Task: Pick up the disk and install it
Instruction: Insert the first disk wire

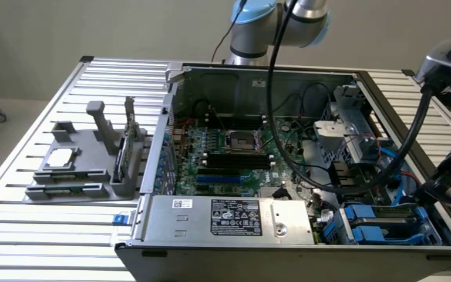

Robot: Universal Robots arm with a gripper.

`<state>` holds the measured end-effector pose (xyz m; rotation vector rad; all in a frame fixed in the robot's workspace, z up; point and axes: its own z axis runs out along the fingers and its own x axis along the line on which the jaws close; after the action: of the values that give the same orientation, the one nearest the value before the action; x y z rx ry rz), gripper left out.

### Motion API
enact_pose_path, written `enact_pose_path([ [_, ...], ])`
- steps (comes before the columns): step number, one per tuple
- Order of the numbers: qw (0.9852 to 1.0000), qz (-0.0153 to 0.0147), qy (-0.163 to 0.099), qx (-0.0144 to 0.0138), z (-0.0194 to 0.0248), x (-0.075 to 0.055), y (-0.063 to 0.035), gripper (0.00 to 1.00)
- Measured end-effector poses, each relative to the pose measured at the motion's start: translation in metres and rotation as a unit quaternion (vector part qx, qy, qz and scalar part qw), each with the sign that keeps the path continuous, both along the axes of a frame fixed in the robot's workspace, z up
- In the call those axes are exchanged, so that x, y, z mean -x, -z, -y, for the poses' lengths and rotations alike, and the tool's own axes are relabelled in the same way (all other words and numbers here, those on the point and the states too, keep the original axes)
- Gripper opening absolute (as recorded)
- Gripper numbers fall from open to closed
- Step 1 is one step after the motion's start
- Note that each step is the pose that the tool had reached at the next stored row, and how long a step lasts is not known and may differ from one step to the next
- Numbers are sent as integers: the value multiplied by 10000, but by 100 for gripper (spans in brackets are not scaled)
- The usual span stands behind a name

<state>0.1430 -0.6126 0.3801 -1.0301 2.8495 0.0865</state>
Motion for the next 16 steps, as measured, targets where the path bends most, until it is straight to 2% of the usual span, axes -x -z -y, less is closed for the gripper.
enact_pose_path([
  [4,9993,0,362,0,0,0,0,11],
  [8,9974,0,726,0,0,0,0,11],
  [12,9941,0,1082,0,0,0,0,11],
  [16,9897,0,1432,0,0,0,0,11],
])
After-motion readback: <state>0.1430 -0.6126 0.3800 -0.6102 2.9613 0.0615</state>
